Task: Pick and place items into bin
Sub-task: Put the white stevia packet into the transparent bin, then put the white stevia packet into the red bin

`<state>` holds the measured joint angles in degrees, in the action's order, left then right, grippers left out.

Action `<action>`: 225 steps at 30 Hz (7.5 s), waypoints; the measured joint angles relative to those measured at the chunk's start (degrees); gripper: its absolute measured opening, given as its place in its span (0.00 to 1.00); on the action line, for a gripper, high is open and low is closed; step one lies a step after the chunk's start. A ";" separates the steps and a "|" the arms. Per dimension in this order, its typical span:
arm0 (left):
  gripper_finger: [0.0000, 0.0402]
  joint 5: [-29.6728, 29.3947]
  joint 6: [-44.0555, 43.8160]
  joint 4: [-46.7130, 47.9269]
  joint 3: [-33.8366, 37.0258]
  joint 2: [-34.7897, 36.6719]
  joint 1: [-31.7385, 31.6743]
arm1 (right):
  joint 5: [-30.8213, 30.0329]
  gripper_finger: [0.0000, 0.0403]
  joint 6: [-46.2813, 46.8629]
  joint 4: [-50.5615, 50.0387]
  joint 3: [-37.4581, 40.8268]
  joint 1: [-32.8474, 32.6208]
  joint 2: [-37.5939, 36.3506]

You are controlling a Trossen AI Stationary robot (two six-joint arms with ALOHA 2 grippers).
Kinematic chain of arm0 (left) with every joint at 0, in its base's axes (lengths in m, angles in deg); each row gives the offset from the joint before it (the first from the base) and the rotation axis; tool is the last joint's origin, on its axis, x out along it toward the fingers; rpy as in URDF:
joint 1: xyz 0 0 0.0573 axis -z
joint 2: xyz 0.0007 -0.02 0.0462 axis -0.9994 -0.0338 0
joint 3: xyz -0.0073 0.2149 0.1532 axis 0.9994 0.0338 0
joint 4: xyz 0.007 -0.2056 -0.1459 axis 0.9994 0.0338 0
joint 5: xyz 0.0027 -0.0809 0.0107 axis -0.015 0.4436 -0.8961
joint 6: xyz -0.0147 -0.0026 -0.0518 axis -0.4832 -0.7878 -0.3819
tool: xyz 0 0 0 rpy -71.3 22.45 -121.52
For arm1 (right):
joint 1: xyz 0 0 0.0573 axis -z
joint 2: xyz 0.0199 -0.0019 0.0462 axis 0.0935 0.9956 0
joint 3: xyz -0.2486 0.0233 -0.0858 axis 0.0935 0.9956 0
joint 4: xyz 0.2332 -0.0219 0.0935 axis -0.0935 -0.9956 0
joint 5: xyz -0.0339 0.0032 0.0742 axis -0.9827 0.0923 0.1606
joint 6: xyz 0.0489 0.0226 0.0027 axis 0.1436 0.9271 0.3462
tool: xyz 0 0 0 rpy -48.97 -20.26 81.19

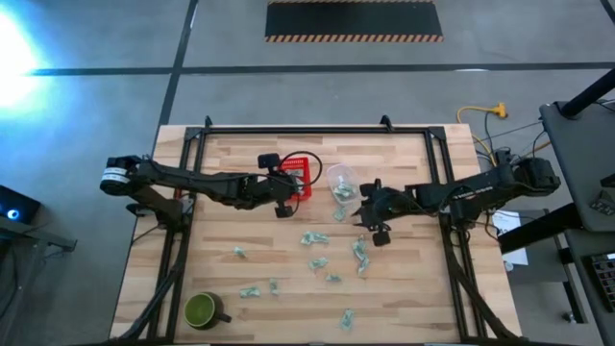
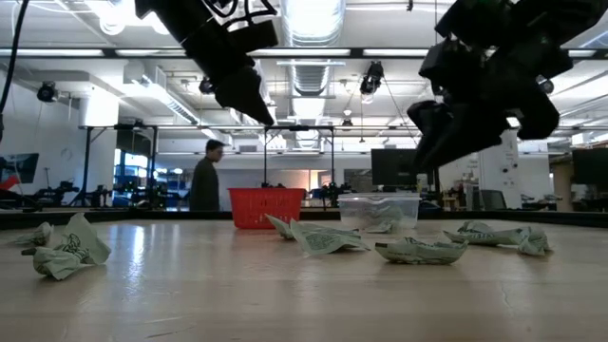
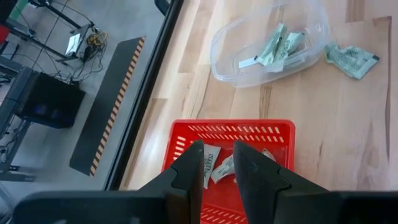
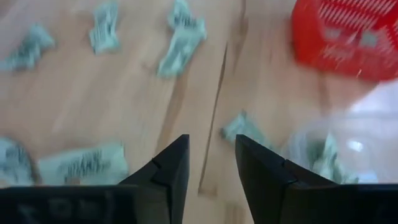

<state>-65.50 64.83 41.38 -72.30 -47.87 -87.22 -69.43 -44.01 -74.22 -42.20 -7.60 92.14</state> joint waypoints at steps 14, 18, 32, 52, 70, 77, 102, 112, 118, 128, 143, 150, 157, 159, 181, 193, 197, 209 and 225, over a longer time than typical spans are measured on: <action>0.18 0.01 -1.30 -0.08 0.19 0.00 0.04 | 0.93 0.28 -4.01 10.68 -4.61 -0.48 16.90; 0.18 0.01 -1.30 -0.10 0.20 0.00 0.04 | -3.67 0.26 -2.51 9.20 -7.02 -0.50 19.95; 0.18 0.00 -1.30 -0.12 0.44 0.00 0.07 | -9.12 0.20 -0.55 2.83 -9.79 -0.65 20.92; 0.18 0.00 -1.30 -0.12 0.52 0.00 0.04 | -9.20 0.17 2.89 -0.89 -10.93 -0.88 24.55; 0.18 0.01 -1.35 -0.14 0.55 0.00 0.04 | 0.73 0.16 3.99 -15.33 -10.41 -4.59 18.04; 0.18 0.01 -1.35 -0.14 0.68 0.00 0.04 | -0.90 0.15 2.21 -14.25 -10.37 -6.40 13.27; 0.18 0.01 -1.37 -0.44 0.79 0.00 0.07 | -3.45 0.58 12.33 -13.02 -8.96 -1.07 13.68; 0.18 0.01 -1.37 -1.67 0.61 -0.02 0.05 | -3.17 0.56 14.27 -10.80 -6.90 -1.07 13.68; 0.18 0.01 -1.35 -1.72 0.61 -0.02 0.05 | -2.98 0.56 14.37 -7.77 -5.81 -0.86 15.50; 0.18 0.03 -1.36 -1.96 0.55 -0.02 0.05 | -2.40 0.56 14.50 -6.62 -6.03 -0.68 17.97; 0.18 0.03 -1.37 -2.03 0.52 -0.02 0.04 | -2.21 0.36 13.72 -6.77 -5.94 -0.79 17.94; 0.18 0.03 -1.37 -2.06 0.57 -0.02 0.05 | -2.79 0.23 12.66 -7.35 -5.78 -0.75 17.12; 0.18 0.03 -1.37 -2.09 0.62 -0.02 0.04 | -3.06 0.10 12.06 -7.77 -5.66 -0.68 15.95; 0.18 0.03 -1.35 -2.06 0.70 -0.02 0.04 | -3.04 0.08 12.03 -7.76 -5.66 -0.70 15.93; 0.18 0.01 -1.26 -2.11 0.74 -0.02 0.05 | -18.13 0.03 3.84 -6.69 -6.78 -0.54 6.70; 0.18 0.01 -1.24 -2.20 0.74 -0.02 0.06 | -24.10 0.03 0.83 -2.40 -6.90 9.63 6.08; 0.18 0.01 -1.24 -2.30 0.74 -0.02 0.07 | -18.74 0.08 0.43 -1.93 -7.12 11.55 6.56; 0.18 1.62 -0.83 -1.25 0.85 -0.02 0.09 | -18.05 0.37 -0.30 -1.15 -8.63 13.02 7.69; 0.18 19.84 -19.13 35.28 -1.01 0.65 7.59 | -13.38 0.36 -2.22 -1.19 -9.16 13.00 7.43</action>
<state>-45.66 45.69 76.66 -73.31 -47.22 -79.62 -82.81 -46.23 -75.41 -51.35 5.40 99.57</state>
